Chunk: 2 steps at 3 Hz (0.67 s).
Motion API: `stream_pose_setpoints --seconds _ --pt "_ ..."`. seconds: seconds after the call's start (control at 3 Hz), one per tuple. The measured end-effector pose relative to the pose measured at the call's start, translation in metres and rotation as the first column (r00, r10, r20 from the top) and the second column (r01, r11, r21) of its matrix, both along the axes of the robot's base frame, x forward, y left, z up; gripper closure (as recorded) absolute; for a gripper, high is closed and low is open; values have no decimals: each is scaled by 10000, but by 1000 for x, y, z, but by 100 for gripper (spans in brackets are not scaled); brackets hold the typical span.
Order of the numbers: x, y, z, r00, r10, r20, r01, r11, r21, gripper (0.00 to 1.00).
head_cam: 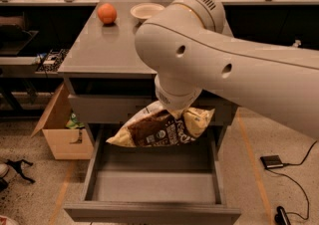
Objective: Place brown chip bag into middle drawer
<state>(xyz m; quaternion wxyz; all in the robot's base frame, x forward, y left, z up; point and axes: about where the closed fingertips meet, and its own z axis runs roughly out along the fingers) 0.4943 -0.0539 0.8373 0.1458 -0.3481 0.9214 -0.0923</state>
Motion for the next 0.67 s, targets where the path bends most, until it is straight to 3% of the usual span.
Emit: stream_pose_setpoints --seconds 0.33,0.67 --pt "0 1 -4 10000 -7 -49 7 10000 36 100" --pt "-2 9 -47 9977 -69 -676 104 9986 514 100"
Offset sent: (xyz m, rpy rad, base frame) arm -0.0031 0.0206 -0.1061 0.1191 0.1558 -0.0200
